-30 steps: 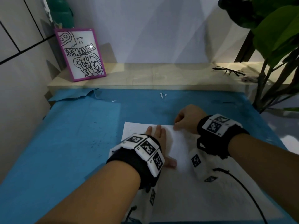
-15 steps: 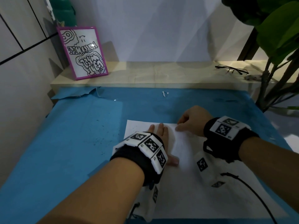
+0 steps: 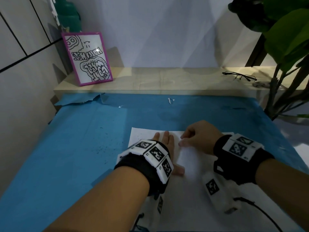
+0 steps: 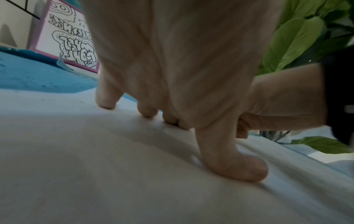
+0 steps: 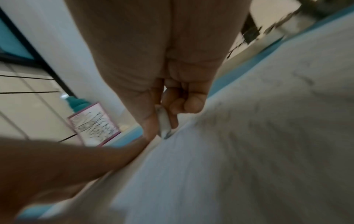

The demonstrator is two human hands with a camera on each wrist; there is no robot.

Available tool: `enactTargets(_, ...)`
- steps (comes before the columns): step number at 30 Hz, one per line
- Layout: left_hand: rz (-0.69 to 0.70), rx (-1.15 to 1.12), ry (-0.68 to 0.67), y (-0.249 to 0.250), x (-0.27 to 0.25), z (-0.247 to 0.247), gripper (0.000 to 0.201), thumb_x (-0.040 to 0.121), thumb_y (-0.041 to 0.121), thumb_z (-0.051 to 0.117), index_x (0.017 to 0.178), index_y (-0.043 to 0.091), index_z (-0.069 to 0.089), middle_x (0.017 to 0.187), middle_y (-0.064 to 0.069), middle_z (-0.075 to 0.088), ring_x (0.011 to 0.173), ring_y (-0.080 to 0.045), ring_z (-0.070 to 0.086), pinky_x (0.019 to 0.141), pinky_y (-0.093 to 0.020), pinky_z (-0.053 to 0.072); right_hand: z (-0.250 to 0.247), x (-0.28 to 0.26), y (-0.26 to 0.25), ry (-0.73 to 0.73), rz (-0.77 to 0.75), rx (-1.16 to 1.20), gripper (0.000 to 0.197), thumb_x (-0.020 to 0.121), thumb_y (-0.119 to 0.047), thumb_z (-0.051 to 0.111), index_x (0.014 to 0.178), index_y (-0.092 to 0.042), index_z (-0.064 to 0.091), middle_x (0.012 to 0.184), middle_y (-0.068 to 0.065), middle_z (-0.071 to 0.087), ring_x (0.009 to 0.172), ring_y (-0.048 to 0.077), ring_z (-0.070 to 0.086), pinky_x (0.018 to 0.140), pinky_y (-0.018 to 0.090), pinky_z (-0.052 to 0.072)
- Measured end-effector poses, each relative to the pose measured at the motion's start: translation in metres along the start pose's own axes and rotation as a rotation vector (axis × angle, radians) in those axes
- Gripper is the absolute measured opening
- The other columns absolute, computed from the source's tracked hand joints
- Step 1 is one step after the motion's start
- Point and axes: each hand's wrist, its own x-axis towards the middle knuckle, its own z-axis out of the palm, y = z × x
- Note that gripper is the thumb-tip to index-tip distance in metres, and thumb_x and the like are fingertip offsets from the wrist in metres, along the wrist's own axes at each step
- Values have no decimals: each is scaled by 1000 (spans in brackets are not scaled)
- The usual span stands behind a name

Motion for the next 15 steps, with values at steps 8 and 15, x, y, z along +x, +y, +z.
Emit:
enactTargets(8,29,22,21,-6,13,8,119,74,75,53,150,13,-16,158,-7,-18,145,-29,-16,119,-47,1,6,1,-10,9,-51,-58,19,77,-24,73,91,-11,73,91,0,68,79,9,55,60,18,38)
enactTargets(15,-11,-5,12,-3,-2,-4,116,74,72,57,151,21,-13,159,4,-18,147,-21,-10,113,-57,7,10,-5,-14,-31,-100,-82,19,77,-23,73,63,-23,60,69,-9,56,66,8,51,52,18,32)
